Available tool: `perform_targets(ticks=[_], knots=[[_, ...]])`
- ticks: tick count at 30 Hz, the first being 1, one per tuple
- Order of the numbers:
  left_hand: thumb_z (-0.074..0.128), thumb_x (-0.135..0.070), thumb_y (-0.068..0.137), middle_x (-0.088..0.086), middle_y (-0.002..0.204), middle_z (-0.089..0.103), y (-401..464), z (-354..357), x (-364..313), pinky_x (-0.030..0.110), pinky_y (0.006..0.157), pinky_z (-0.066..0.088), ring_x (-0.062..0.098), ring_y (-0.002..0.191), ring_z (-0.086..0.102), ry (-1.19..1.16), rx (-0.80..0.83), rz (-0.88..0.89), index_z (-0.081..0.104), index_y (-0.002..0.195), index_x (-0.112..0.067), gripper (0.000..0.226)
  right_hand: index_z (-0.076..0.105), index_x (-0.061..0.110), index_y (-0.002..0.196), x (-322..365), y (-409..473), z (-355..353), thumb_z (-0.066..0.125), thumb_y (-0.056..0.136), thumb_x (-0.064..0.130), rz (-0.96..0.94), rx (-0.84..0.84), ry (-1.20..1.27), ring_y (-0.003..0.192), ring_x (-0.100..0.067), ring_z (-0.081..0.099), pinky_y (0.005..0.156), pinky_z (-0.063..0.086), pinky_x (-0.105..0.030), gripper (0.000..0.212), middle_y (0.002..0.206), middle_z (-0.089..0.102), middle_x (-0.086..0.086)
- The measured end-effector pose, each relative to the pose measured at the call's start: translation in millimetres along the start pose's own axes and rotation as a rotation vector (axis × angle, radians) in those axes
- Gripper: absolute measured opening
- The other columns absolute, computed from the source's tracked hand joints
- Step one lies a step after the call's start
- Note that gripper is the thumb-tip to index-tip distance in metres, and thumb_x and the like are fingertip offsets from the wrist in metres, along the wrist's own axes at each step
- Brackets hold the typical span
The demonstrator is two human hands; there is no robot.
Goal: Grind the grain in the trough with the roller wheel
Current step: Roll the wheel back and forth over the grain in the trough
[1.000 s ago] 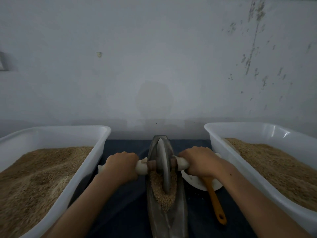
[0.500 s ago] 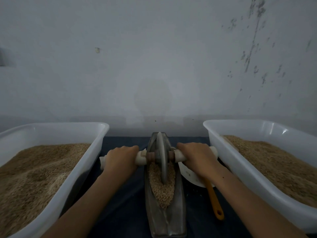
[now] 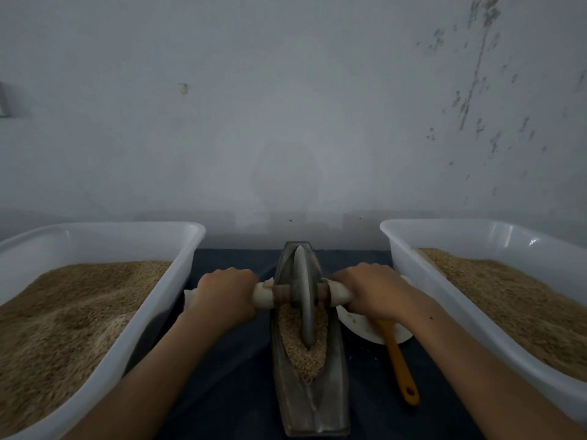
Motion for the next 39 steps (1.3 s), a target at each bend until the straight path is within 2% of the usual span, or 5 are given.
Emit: perform_targets(ticks=[7, 18, 24, 29, 39], knots=[[0.054, -0.036, 0.089, -0.005, 0.095, 0.062, -3.4, -6.4, -1.8, 0.027, 0.071, 0.043, 0.015, 0.086, 0.061, -0.021, -0.211, 0.019, 0.051, 0.097, -0.026, 0.013, 0.049, 0.026, 0.099, -0.7, -1.2, -2.0, 0.052, 0.090, 0.023, 0.029, -0.252, -0.028, 0.091, -0.020, 0.061, 0.070, 0.042, -0.032, 0.010, 0.100, 0.065, 0.003], [0.069, -0.036, 0.076, -0.006, 0.087, 0.056, -0.7, 8.0, 3.8, 0.027, 0.073, 0.045, 0.012, 0.078, 0.052, -0.014, 0.159, 0.019, 0.059, 0.106, -0.023, 0.034, 0.062, 0.028, 0.107, 1.7, -4.1, 0.7, 0.063, 0.082, 0.021, 0.005, 0.160, 0.022, 0.088, -0.018, 0.061, 0.064, 0.041, -0.027, 0.026, 0.098, 0.065, 0.000], [0.058, -0.034, 0.085, -0.004, 0.097, 0.063, 0.6, -1.7, 0.5, 0.030, 0.075, 0.047, 0.017, 0.089, 0.061, -0.022, -0.058, 0.002, 0.052, 0.092, -0.026, 0.012, 0.057, 0.027, 0.103, -1.0, -0.1, -2.4, 0.055, 0.088, 0.021, 0.028, -0.065, -0.012, 0.092, -0.022, 0.061, 0.066, 0.037, -0.029, 0.016, 0.099, 0.064, 0.001], [0.054, -0.034, 0.090, -0.004, 0.098, 0.062, -2.8, -9.3, -3.3, 0.028, 0.072, 0.044, 0.017, 0.090, 0.061, 0.007, -0.226, -0.006, 0.050, 0.100, -0.025, 0.015, 0.051, 0.025, 0.100, -3.7, 2.9, -1.3, 0.051, 0.091, 0.023, 0.061, -0.241, -0.014, 0.089, -0.022, 0.061, 0.068, 0.040, -0.033, 0.009, 0.098, 0.064, 0.002], [0.067, -0.032, 0.078, -0.005, 0.092, 0.059, 0.1, 6.5, 2.1, 0.027, 0.076, 0.047, 0.013, 0.080, 0.054, -0.006, 0.141, -0.001, 0.058, 0.106, -0.022, 0.031, 0.052, 0.031, 0.091, 2.3, -1.9, -4.0, 0.061, 0.084, 0.020, 0.010, 0.094, -0.031, 0.087, -0.019, 0.059, 0.064, 0.037, -0.028, 0.015, 0.093, 0.060, 0.001]])
Point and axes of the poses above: each hand's wrist, its own y-axis towards the middle knuckle, its own z-axis out of the palm, x = y × z, the point moved 7 cm from there along y, towards the middle knuckle
